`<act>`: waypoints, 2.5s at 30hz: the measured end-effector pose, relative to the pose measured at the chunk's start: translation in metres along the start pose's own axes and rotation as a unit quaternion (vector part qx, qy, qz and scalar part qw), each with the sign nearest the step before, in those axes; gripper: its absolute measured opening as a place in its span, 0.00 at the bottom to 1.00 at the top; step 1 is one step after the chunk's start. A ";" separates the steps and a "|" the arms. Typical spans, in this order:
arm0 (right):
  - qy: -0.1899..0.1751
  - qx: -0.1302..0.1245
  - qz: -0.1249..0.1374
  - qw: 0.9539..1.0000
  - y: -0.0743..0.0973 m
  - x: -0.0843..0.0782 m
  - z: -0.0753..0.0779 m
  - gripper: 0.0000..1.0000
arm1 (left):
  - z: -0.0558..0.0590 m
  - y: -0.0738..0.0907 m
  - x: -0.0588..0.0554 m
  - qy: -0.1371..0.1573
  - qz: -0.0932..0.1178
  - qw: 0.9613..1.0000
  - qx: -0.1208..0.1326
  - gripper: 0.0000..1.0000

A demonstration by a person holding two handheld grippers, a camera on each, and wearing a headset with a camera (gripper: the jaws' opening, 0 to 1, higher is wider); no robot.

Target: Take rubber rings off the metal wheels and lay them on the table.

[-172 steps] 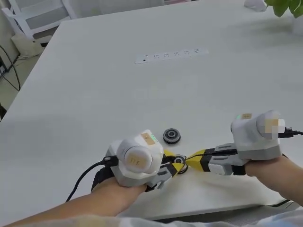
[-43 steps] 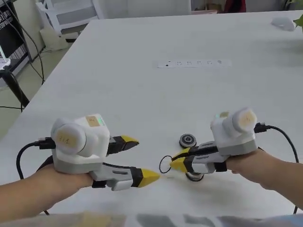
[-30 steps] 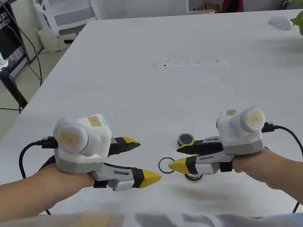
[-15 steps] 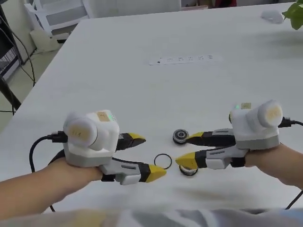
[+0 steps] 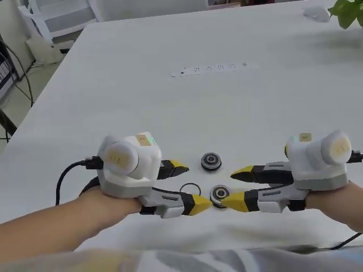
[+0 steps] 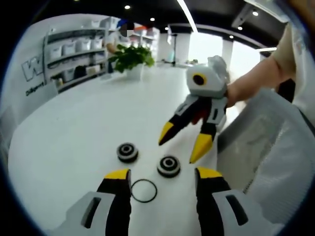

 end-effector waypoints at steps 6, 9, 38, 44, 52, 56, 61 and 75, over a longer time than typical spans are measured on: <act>0.000 -0.005 -0.006 1.000 -0.002 -0.008 0.001 0.38 | 0.005 -0.010 -0.002 -0.007 -0.005 1.000 -0.006 0.48; 0.001 -0.009 -0.012 1.000 -0.003 -0.013 0.002 0.36 | 0.006 -0.015 -0.004 -0.006 -0.007 1.000 -0.008 0.46; -0.006 -0.027 -0.021 0.999 -0.003 -0.029 0.010 0.09 | 0.016 -0.041 -0.007 -0.001 -0.027 1.000 -0.016 0.20; -0.010 -0.031 -0.020 0.999 -0.003 -0.028 0.010 0.06 | 0.016 -0.041 -0.006 0.001 -0.026 1.000 -0.002 0.14; -0.019 -0.034 -0.029 0.999 -0.003 -0.026 0.013 0.01 | 0.018 -0.043 -0.005 -0.014 -0.025 1.000 0.007 0.14; -0.036 -0.034 -0.028 0.998 -0.003 -0.024 0.013 0.00 | 0.019 -0.044 -0.006 -0.017 -0.024 0.999 0.015 0.13; -0.120 -0.032 0.026 0.992 -0.001 -0.027 0.011 0.00 | 0.019 -0.046 -0.007 -0.020 -0.024 0.999 0.022 0.13; -0.196 -0.021 0.097 0.976 0.008 -0.021 0.004 0.00 | 0.020 -0.050 -0.008 -0.019 -0.027 0.999 0.033 0.12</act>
Point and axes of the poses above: the centre of the closed fingertips' face, and the gripper's own axes: y roughly backward along the fingers, z roughly to its right, x roughly out of its top, the point moved 8 cm from there along y, roughly backward along the fingers, and after that the axes turned 10 degrees about x, right-handed, at the moved point
